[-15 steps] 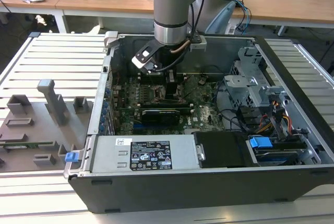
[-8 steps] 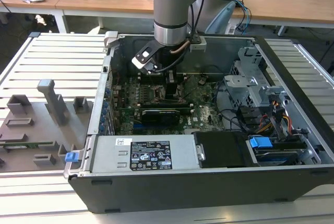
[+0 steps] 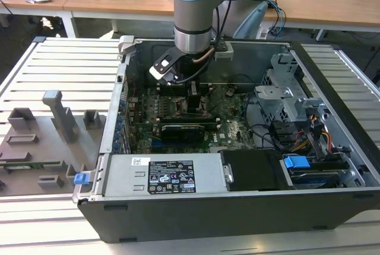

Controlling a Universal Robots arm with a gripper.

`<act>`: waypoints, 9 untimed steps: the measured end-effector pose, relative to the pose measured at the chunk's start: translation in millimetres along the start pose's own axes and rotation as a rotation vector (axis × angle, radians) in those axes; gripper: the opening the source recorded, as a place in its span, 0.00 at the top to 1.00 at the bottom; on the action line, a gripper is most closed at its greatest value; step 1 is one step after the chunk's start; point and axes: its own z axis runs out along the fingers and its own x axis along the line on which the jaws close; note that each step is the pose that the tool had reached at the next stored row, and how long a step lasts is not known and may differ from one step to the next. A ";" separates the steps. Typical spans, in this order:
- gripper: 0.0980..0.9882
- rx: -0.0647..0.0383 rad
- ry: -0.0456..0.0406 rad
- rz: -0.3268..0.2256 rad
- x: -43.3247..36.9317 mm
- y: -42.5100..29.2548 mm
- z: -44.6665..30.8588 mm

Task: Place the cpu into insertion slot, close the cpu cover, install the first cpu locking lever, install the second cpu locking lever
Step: 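Place the cpu into insertion slot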

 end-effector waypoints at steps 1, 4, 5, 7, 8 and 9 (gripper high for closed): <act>0.50 0.000 0.0001 0.000 0.1 0.0 0.1; 0.49 0.000 0.0005 0.000 0.1 0.0 0.4; 0.42 0.000 0.0004 0.000 0.1 0.0 0.4; 0.42 0.000 0.0003 0.001 0.1 -0.4 0.4; 0.42 0.000 0.0003 0.000 0.1 -0.4 0.4; 0.42 0.000 0.0003 0.000 0.1 -0.4 0.4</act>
